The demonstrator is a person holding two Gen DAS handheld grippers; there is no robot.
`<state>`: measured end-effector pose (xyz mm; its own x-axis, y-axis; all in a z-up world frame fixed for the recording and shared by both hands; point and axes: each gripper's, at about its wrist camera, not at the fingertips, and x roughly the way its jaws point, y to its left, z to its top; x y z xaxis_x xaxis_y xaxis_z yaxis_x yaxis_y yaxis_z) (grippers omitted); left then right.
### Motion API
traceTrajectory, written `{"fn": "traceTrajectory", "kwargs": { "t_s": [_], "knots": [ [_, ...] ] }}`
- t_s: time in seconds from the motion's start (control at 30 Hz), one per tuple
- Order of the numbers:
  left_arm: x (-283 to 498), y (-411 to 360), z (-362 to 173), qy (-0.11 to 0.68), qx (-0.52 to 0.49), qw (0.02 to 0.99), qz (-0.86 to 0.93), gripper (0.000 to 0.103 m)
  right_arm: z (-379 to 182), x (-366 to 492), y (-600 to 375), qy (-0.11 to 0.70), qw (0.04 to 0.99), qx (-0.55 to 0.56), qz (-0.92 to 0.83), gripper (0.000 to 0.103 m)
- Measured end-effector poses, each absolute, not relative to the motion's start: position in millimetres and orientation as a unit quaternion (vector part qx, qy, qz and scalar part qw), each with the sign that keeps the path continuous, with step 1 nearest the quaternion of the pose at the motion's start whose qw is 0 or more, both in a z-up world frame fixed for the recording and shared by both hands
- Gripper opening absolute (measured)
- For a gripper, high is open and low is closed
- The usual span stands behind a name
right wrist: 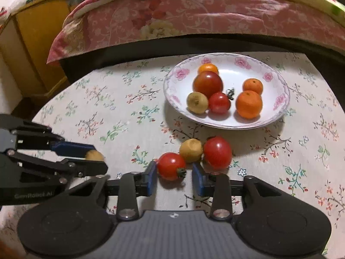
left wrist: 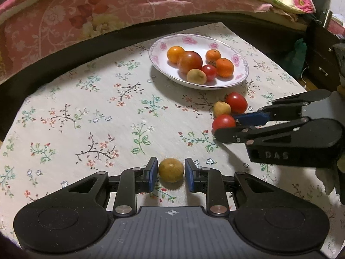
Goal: Organize fruits
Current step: 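Grasp a yellow fruit with the left tool while the right tool grasps a red cherry tomato, then lift the yellow fruit with the left tool while the right tool lifts the cherry tomato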
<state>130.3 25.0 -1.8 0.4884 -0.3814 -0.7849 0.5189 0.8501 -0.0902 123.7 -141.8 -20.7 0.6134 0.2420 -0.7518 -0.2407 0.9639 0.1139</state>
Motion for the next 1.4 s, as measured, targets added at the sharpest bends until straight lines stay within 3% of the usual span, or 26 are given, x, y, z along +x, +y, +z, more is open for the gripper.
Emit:
{"fn": "traceTrajectory", "kwargs": {
  "t_s": [0.43,1.0,1.07,1.23,1.4],
  "knots": [
    [116.0,18.2,-8.9,0.432,0.092,0.854,-0.273,0.042,-16.0,84.0,-147.4,0.452,0.882,-0.007,0.129,0.028],
    [113.5,3.4,-10.1,0.428,0.106,0.864,-0.245,0.050,-11.3,96.4,-156.8,0.462,0.871,-0.014,0.165,0.029],
    [113.0,-0.2,-9.6,0.426,0.110,0.864,-0.243,0.050,-12.2,100.1,-157.7,0.463,0.870,-0.009,0.169,0.029],
    [115.5,-8.6,-7.9,0.428,0.116,0.859,-0.255,0.038,-14.6,99.9,-154.4,0.460,0.870,-0.030,0.175,0.029],
    [115.7,-10.4,-7.6,0.430,0.118,0.856,-0.262,0.037,-13.4,104.1,-151.6,0.463,0.867,-0.041,0.182,0.028]
  ]
}}
